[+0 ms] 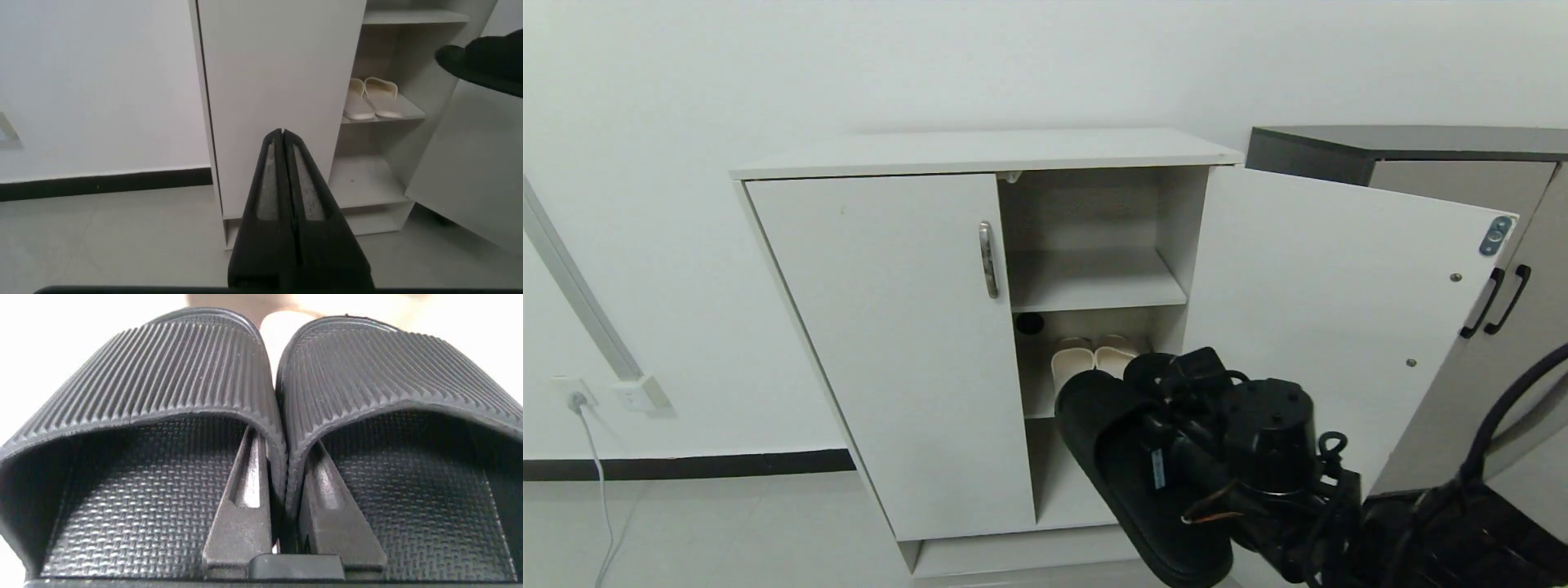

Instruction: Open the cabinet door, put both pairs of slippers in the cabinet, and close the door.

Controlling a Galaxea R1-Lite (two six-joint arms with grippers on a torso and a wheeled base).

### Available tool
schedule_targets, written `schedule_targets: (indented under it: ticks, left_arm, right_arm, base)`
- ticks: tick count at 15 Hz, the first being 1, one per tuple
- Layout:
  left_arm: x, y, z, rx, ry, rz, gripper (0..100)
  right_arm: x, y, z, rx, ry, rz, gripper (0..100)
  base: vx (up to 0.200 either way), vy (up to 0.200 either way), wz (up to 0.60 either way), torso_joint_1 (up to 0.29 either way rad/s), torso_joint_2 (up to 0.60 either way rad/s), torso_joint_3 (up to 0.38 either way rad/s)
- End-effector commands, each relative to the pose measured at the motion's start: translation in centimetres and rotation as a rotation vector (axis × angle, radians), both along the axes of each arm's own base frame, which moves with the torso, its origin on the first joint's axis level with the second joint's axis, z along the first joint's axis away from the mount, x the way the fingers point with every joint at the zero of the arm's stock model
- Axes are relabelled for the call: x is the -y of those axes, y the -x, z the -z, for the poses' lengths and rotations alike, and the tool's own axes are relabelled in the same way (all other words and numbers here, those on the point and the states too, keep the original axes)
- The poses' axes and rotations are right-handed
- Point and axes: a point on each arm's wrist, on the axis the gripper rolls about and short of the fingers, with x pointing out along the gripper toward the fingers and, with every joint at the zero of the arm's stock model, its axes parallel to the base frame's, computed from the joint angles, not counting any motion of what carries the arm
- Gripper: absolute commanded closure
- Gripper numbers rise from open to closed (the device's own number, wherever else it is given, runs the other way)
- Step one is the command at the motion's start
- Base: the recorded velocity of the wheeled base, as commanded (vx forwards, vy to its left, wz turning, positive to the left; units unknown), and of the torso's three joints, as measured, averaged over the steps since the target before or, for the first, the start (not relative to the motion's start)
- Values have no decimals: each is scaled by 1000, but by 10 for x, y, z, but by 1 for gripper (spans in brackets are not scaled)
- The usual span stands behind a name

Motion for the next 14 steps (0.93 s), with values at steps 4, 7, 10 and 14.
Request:
schedule_targets:
  ticks: [4, 7, 10, 14]
  left_arm:
    - [0, 0, 0, -1, 1, -1, 100]
    - [0, 0, 0, 0, 1, -3, 100]
    - [0, 0, 0, -1, -1, -3, 100]
    - [0, 0, 0, 0, 1, -3, 100]
  right_arm:
    - [-58, -23, -35, -93, -56, 247, 100]
    - [-63, -45, -52, -71, -91, 297, 100]
    - [-63, -57, -56, -44, -84, 313, 100]
    - [-65, -60, -56, -40, -78, 314, 100]
  base:
    - [0, 0, 0, 0, 0, 0]
    - [0, 0, 0, 0, 0, 0]
    - [0, 0, 0, 0, 0, 0]
    - [0, 0, 0, 0, 0, 0]
